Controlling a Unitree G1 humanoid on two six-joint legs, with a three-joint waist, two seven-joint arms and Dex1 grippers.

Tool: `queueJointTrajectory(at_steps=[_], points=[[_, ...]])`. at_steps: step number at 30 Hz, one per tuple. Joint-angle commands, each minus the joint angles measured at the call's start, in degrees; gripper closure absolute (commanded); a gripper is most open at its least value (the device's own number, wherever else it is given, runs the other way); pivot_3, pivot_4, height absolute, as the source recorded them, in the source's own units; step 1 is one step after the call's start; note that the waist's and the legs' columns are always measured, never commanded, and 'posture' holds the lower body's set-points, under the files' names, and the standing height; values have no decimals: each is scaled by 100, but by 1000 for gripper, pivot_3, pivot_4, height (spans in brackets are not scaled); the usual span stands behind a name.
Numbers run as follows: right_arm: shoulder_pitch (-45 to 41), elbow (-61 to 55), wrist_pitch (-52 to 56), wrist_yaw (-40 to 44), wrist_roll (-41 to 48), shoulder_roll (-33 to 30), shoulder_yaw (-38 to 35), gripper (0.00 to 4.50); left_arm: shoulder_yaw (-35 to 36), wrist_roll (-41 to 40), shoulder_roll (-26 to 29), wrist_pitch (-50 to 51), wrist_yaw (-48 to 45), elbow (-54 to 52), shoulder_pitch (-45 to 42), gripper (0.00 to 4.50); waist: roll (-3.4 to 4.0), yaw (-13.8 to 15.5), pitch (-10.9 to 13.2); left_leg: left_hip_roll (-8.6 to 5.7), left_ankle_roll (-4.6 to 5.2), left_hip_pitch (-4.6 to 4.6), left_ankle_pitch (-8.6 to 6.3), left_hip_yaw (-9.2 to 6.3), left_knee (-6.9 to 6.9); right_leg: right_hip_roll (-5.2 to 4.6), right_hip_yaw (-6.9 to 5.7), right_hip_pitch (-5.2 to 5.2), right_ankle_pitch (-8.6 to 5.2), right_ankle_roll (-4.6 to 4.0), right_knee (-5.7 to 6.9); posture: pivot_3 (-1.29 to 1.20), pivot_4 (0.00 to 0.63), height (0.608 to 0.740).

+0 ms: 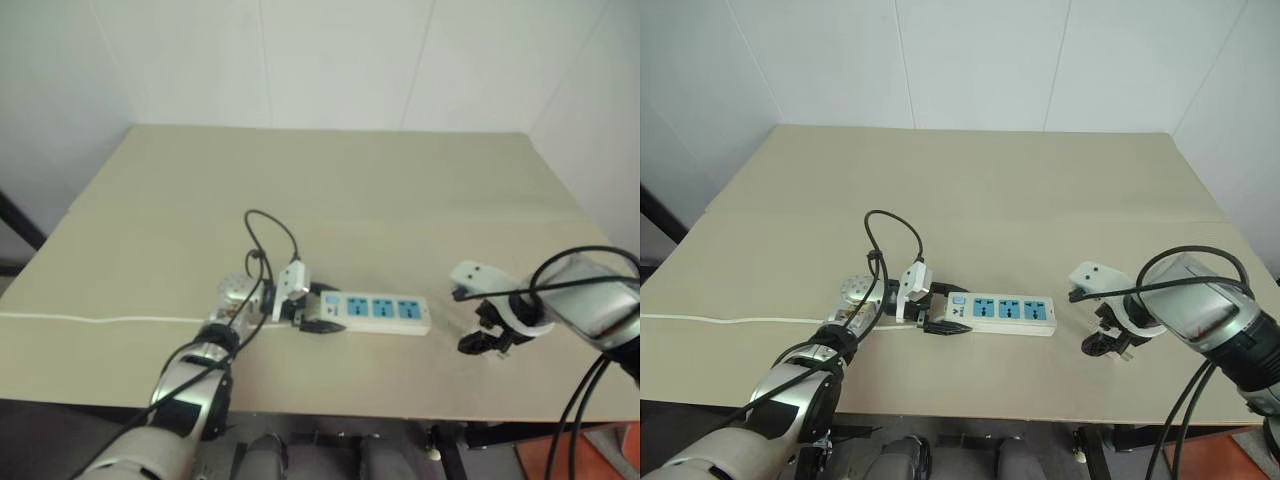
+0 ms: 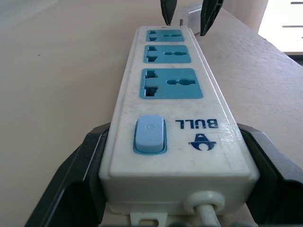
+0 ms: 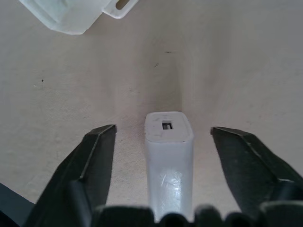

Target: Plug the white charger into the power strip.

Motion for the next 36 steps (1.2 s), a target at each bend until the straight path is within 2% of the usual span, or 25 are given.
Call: queueJointTrajectory(at_steps=[1,5,6,11,14,16,19,23,25,29,36], points=[[-136,18,69,-48,-37,50,-93,1930,-10,-110,-72,14,57,-136,-4,1191,0,-2,0,0,0,0,0,0,0,0,0,0,0,1,0,0,150,740],[-213,-49,63,-41,-115,-4,125,3320,-30,-90,-60,20,56,-136,-11,1191,0,-2,0,0,0,0,0,0,0,0,0,0,-1,1,1,0,150,740],[-226,-68,40,-39,-141,-26,176,3367,-36,-84,-54,24,54,-137,-11,1191,0,-2,0,0,0,0,0,0,0,0,0,0,0,1,1,0,150,740],[-424,-295,-57,43,-182,-203,103,3367,-127,22,28,65,64,-159,-27,1191,0,-3,0,0,0,0,0,0,0,0,0,0,-4,6,1,0,150,740],[-528,-408,-659,67,-147,-155,-549,3367,-148,18,66,96,61,-203,-15,1191,0,-17,0,1,0,0,0,0,0,0,0,-2,-6,10,1,0,150,740],[-518,-297,-1053,-161,-119,177,-1192,3367,-148,-3,76,149,89,-236,0,1191,0,-22,0,1,0,1,0,0,0,1,0,-2,-11,18,2,0,150,740],[-323,217,-2130,-417,282,1151,-2686,3367,-148,-39,106,322,134,-378,43,1191,-6,-49,-2,3,0,6,0,-1,0,4,1,5,-12,22,0,0,150,740],[325,281,-3673,158,822,1980,-3497,3367,-177,-86,129,444,126,-572,119,1191,-11,9,-1,1,1,3,0,-12,0,3,-11,12,9,-12,0,0,150,740],[614,349,-4306,327,887,2421,-3469,3367,-171,-120,121,524,136,-661,179,1191,-16,-16,-4,0,3,2,-1,-10,-1,2,-11,14,11,-15,-8,0,150,740],[774,1102,-4829,643,1169,3372,-3461,3367,-197,-200,136,781,83,-845,299,1191,-14,-51,-3,-1,2,9,-1,-8,1,2,-6,11,13,-19,11,0,150,740],[657,2216,-5514,1378,1272,3970,-3415,3367,-353,-254,258,1079,-29,-1224,478,1191,-13,-60,-3,0,3,15,0,-9,0,5,-7,16,14,-20,8,0,150,740]])
